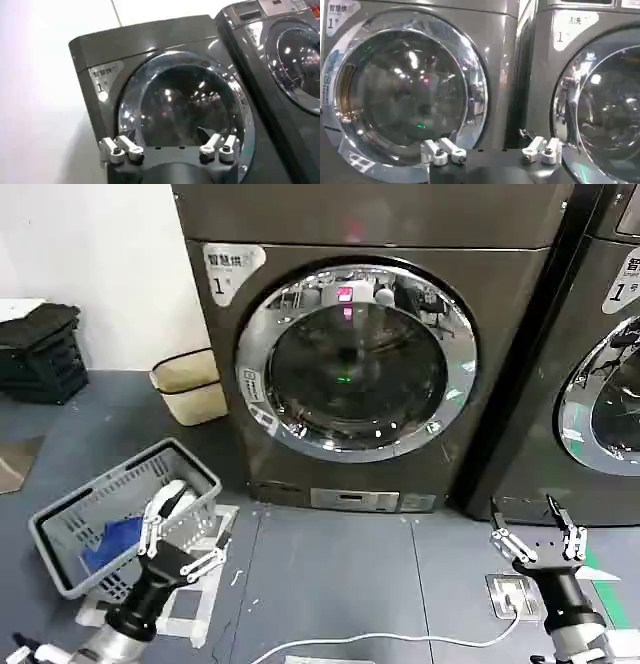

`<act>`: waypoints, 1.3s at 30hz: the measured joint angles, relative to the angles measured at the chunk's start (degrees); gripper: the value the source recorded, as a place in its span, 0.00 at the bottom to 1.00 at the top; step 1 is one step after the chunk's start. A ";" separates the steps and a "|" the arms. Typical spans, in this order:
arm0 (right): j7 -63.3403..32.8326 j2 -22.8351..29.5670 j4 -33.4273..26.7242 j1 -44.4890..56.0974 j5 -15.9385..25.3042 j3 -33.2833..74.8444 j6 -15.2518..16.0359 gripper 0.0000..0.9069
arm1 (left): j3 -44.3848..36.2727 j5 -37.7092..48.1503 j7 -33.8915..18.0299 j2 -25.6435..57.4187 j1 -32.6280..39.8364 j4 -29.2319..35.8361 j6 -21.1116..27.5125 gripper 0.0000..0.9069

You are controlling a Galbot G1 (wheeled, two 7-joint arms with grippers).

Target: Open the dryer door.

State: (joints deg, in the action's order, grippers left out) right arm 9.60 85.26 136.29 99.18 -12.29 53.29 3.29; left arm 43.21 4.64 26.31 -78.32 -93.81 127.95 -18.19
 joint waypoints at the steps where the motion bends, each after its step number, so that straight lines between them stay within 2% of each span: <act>1: 0.00 0.00 0.00 0.00 -0.01 0.00 -0.01 1.00 | 0.00 0.00 0.00 0.00 0.00 0.00 0.00 1.00; 4: -0.17 -0.03 -0.06 -0.03 -1.06 -0.08 -1.01 1.00 | 0.00 0.00 0.02 0.00 0.02 0.00 -0.01 1.00; 20: 1.37 -1.98 -0.61 -1.22 -3.21 -0.93 -1.08 1.00 | 0.18 -0.03 0.09 -0.07 -0.35 0.73 0.02 1.00; 32: 5.97 -8.96 -3.59 -4.10 -7.28 -1.95 -2.21 1.00 | 0.36 -0.08 0.14 -0.38 -1.42 1.66 0.00 1.00; 39: 6.49 -15.04 -6.60 -7.21 -9.65 -4.37 -2.10 1.00 | 0.51 -0.39 0.16 -0.84 -2.25 2.39 -0.08 1.00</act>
State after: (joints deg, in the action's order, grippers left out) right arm 16.09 70.23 129.68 91.97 -21.94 48.92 1.20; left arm 43.73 4.25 26.47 -79.16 -96.06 130.33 -18.26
